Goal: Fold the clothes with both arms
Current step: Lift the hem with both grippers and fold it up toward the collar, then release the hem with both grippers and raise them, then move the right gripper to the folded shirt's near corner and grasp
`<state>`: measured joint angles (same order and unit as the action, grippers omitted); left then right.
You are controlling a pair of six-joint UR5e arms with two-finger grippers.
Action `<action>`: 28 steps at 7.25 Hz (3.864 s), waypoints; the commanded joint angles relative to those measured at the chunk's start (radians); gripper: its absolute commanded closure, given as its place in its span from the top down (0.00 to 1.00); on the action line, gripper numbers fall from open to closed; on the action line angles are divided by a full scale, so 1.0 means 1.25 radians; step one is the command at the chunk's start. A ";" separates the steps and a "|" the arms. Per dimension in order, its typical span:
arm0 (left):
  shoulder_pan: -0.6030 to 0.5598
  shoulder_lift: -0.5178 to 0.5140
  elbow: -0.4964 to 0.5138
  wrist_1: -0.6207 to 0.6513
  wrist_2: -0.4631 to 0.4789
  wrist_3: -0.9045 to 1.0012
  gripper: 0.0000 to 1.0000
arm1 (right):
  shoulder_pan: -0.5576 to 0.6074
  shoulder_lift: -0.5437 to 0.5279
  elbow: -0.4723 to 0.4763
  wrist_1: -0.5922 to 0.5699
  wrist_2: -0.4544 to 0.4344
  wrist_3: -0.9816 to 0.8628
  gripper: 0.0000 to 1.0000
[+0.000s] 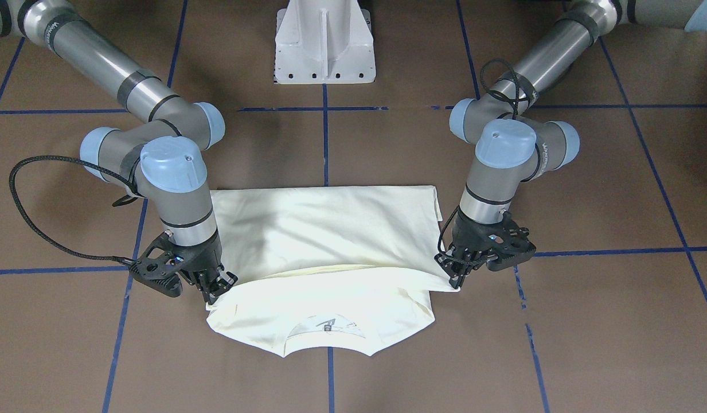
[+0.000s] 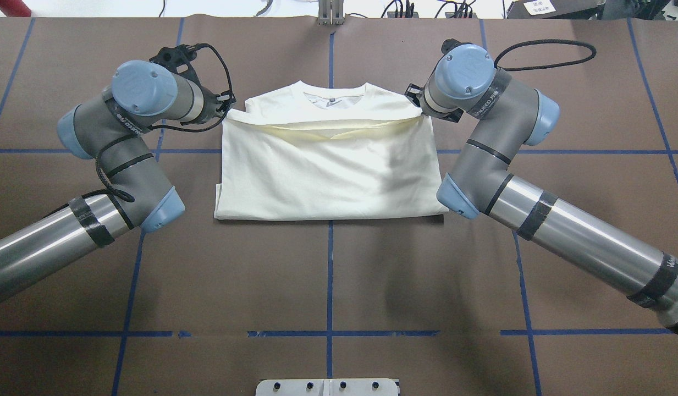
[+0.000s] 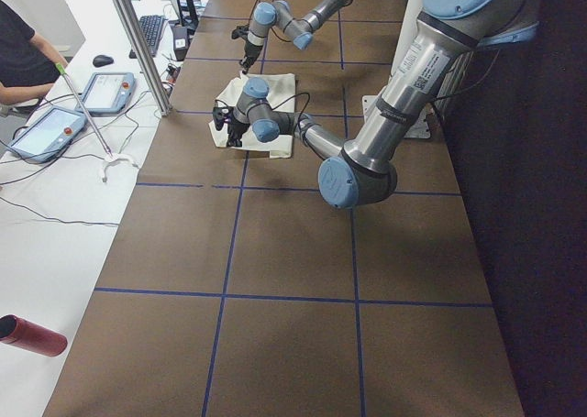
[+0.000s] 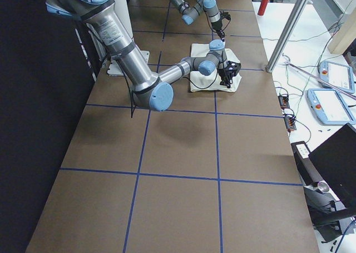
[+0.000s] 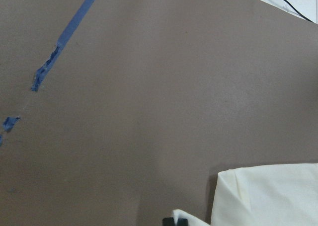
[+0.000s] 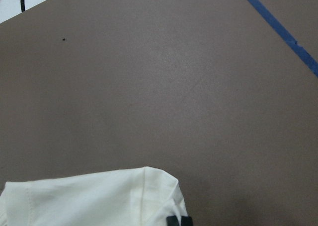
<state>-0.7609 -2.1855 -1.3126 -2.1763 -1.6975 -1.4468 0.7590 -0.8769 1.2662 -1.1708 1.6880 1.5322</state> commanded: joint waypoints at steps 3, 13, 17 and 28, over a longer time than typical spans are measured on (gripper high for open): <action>-0.002 0.006 0.005 -0.006 0.026 0.000 0.18 | 0.005 0.006 -0.021 0.006 -0.005 -0.021 0.07; -0.056 0.029 0.003 -0.123 0.022 0.092 1.00 | -0.145 -0.385 0.443 0.090 0.004 0.262 0.98; -0.056 0.030 0.002 -0.122 0.025 0.091 1.00 | -0.152 -0.317 0.364 0.086 0.003 0.334 0.68; -0.056 0.029 -0.004 -0.119 0.027 0.090 1.00 | -0.189 -0.333 0.387 0.090 -0.012 0.404 0.00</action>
<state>-0.8314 -2.1478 -1.3171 -2.3255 -1.6631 -1.3346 0.5256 -1.2900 1.7314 -1.0586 1.6705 2.0342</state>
